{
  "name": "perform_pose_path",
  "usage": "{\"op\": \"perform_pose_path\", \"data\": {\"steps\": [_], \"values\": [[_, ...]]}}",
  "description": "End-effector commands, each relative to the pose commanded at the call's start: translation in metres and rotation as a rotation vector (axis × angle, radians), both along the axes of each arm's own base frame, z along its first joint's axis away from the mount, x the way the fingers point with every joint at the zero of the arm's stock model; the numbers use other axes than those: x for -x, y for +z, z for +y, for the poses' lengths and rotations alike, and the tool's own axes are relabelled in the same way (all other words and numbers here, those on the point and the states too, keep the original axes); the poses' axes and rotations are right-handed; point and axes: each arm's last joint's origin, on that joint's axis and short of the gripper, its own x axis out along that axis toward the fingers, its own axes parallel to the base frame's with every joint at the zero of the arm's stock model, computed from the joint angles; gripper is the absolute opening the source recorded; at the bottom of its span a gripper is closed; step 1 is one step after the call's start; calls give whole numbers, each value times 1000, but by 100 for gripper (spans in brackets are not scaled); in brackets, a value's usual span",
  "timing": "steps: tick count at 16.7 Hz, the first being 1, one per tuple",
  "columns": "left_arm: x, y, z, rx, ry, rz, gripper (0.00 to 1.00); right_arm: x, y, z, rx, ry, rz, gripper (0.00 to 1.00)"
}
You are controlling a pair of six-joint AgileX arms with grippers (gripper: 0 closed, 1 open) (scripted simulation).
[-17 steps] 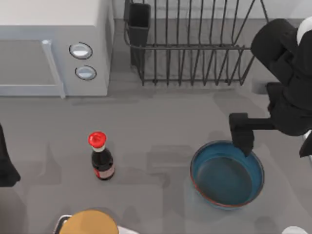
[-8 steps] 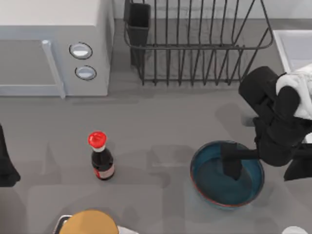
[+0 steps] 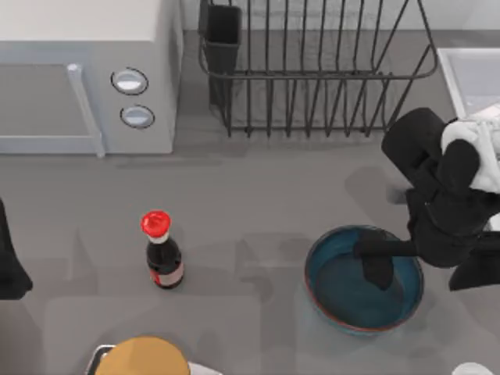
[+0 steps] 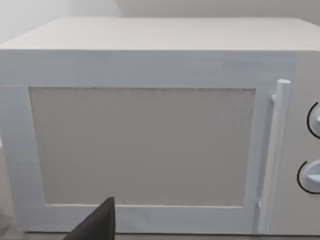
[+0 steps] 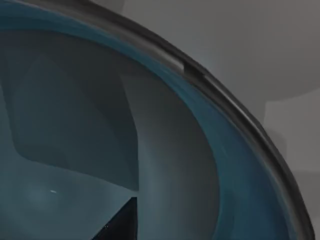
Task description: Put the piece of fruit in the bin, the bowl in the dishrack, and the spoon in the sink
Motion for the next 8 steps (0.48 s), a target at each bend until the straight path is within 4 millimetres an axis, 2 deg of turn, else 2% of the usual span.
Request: {"op": "perform_pose_path", "data": {"steps": [8], "values": [[0,0,0,0,0,0,100,0,0,0,0,0,0,10]]}}
